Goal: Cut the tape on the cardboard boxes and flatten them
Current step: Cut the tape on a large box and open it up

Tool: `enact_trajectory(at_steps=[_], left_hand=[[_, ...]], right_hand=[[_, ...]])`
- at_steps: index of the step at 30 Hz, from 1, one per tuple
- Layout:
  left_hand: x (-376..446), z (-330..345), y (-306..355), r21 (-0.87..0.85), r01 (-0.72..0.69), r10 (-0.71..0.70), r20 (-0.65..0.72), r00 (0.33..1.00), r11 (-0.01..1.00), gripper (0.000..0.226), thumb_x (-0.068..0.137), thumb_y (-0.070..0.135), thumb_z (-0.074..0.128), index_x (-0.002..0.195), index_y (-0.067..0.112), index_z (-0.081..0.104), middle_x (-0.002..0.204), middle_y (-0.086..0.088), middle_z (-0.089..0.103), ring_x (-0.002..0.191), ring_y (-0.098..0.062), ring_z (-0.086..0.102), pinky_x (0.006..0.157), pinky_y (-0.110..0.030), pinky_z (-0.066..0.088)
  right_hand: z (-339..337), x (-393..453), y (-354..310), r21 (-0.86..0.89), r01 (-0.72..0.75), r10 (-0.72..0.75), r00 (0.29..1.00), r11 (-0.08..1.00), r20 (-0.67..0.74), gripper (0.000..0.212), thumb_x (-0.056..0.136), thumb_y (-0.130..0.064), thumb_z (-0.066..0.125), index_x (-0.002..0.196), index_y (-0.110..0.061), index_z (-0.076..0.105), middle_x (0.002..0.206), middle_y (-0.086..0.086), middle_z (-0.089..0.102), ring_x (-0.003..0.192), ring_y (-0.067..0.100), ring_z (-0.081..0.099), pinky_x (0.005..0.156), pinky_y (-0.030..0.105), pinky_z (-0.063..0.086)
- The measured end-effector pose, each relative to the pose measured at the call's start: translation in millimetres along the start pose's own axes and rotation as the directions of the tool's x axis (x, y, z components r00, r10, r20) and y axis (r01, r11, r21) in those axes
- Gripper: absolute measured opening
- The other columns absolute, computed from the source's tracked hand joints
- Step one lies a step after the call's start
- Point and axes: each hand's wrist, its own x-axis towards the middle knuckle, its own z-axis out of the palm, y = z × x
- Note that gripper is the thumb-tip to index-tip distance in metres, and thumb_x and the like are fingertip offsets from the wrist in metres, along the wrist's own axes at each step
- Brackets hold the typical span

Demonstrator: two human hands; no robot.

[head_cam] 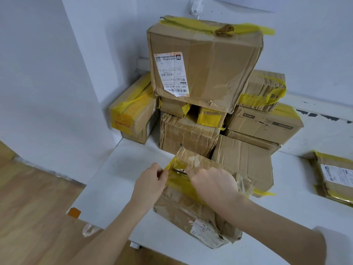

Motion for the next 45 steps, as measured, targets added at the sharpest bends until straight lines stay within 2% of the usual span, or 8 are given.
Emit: enact_trajectory(at_steps=[6, 8, 10, 13, 17, 32, 41, 45], left_hand=[[7, -2, 0, 0.079, 0.009, -0.015, 0.071, 0.997, 0.997, 0.02, 0.098, 0.029, 0.043, 0.084, 0.015, 0.044, 0.078, 0.0, 0.054, 0.078, -0.021, 0.053, 0.068, -0.032, 0.041], [12, -2, 4, 0.141, 0.002, -0.017, 0.101, 0.995, 0.99, 0.021, 0.098, 0.03, 0.039, 0.108, 0.014, 0.048, 0.108, -0.004, 0.055, 0.098, -0.024, 0.055, 0.081, -0.034, 0.043], [19, 0, 8, 0.191, -0.161, 0.135, 0.142, 0.981, 0.968, 0.047, 0.1, 0.028, 0.034, 0.144, 0.016, 0.024, 0.151, 0.002, 0.026, 0.135, -0.022, 0.033, 0.105, -0.041, 0.031], [28, 4, 11, 0.202, -0.436, 0.373, 0.287, 0.882, 0.877, 0.055, 0.102, 0.019, 0.028, 0.15, 0.028, 0.001, 0.153, 0.02, -0.006, 0.144, -0.007, 0.0, 0.116, -0.033, 0.008], [34, 7, 4, 0.091, -0.378, 0.323, 0.36, 0.875, 0.921, 0.054, 0.103, 0.018, 0.027, 0.15, 0.03, 0.003, 0.157, 0.015, 0.005, 0.142, -0.004, 0.012, 0.104, -0.01, 0.013], [32, 7, 4, 0.046, -0.325, 0.283, 0.384, 0.879, 0.945, 0.055, 0.103, 0.017, 0.026, 0.15, 0.028, 0.001, 0.156, 0.016, 0.004, 0.142, -0.003, 0.012, 0.104, -0.012, 0.013], [30, 5, 7, 0.031, -0.303, 0.269, 0.386, 0.882, 0.952, 0.053, 0.103, 0.016, 0.026, 0.15, 0.027, 0.005, 0.156, 0.015, 0.007, 0.139, 0.001, 0.011, 0.103, -0.009, 0.011], [28, 1, 8, 0.04, -0.304, 0.265, 0.387, 0.883, 0.952, 0.053, 0.102, 0.013, 0.027, 0.15, 0.026, 0.006, 0.156, 0.012, 0.009, 0.138, 0.0, 0.012, 0.107, -0.013, 0.013]], right_hand=[[-2, -9, 6, -0.021, 0.01, -0.009, 0.999, 1.0, 0.051, 0.046, 0.093, 0.007, 0.04, 0.137, -0.004, 0.037, 0.099, 0.01, 0.061, 0.088, 0.031, 0.065, 0.054, 0.032, 0.037], [-3, -7, 6, -0.03, 0.019, -0.018, 0.998, 0.999, 0.057, 0.045, 0.093, 0.007, 0.04, 0.136, -0.005, 0.039, 0.096, 0.009, 0.06, 0.087, 0.031, 0.065, 0.048, 0.029, 0.033], [-3, -8, 6, -0.036, 0.03, -0.027, 0.997, 0.999, 0.071, 0.043, 0.092, 0.007, 0.04, 0.134, -0.004, 0.041, 0.094, 0.008, 0.059, 0.086, 0.031, 0.064, 0.041, 0.028, 0.025], [-4, -11, 10, -0.058, 0.04, -0.033, 0.994, 0.998, 0.107, 0.039, 0.093, 0.007, 0.04, 0.131, -0.004, 0.044, 0.097, 0.009, 0.061, 0.087, 0.031, 0.064, 0.039, 0.028, 0.021], [-3, -18, 18, -0.1, 0.045, -0.029, 0.988, 0.994, 0.153, 0.036, 0.093, 0.005, 0.042, 0.127, -0.005, 0.049, 0.098, 0.008, 0.06, 0.089, 0.03, 0.064, 0.044, 0.029, 0.031], [4, -58, 47, -0.159, -0.002, 0.05, 0.953, 0.987, 0.298, 0.03, 0.09, 0.009, 0.043, 0.109, -0.007, 0.059, 0.098, 0.008, 0.058, 0.094, 0.028, 0.06, 0.058, 0.029, 0.042], [22, -103, 76, -0.19, -0.017, 0.071, 0.958, 0.982, 0.277, 0.041, 0.092, 0.004, 0.038, 0.129, -0.015, 0.041, 0.065, 0.0, 0.028, 0.09, 0.028, 0.062, 0.042, 0.027, 0.02], [39, -120, 84, -0.128, -0.06, 0.08, 0.984, 0.99, 0.157, 0.038, 0.101, -0.011, 0.031, 0.137, -0.023, 0.029, 0.091, 0.004, 0.049, 0.09, 0.031, 0.062, 0.045, 0.03, 0.023]])
